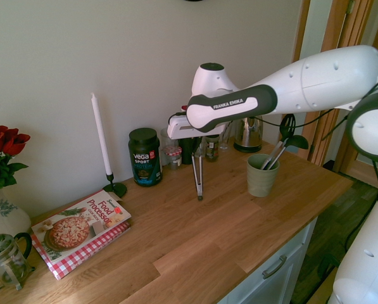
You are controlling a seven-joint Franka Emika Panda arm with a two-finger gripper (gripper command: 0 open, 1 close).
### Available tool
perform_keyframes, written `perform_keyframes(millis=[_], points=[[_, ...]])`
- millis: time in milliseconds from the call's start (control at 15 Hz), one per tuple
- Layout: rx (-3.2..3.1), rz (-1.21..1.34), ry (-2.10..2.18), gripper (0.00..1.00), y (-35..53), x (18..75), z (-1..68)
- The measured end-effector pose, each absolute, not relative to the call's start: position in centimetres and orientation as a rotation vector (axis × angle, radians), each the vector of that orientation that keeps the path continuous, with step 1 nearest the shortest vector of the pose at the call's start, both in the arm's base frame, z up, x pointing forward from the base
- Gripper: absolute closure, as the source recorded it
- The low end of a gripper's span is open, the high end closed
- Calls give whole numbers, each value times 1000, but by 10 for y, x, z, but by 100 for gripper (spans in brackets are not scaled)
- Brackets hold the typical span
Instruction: Put the tongs back in the holder
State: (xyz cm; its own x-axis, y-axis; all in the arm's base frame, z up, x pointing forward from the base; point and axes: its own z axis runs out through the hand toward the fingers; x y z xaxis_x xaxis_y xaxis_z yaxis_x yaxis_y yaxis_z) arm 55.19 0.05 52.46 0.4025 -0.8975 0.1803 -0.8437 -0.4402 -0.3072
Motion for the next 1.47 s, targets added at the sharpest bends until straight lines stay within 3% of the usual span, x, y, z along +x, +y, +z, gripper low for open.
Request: perform_keyframes(millis=[400,867,1067,1467], points=[[-2487,-653,1544,100,-6,464,615],[-2413,-884,1728,100,-95,394,731],[-2389,-837,1794,100,-138,379,715],[-2373,-706,1797,100,-191,375,608]])
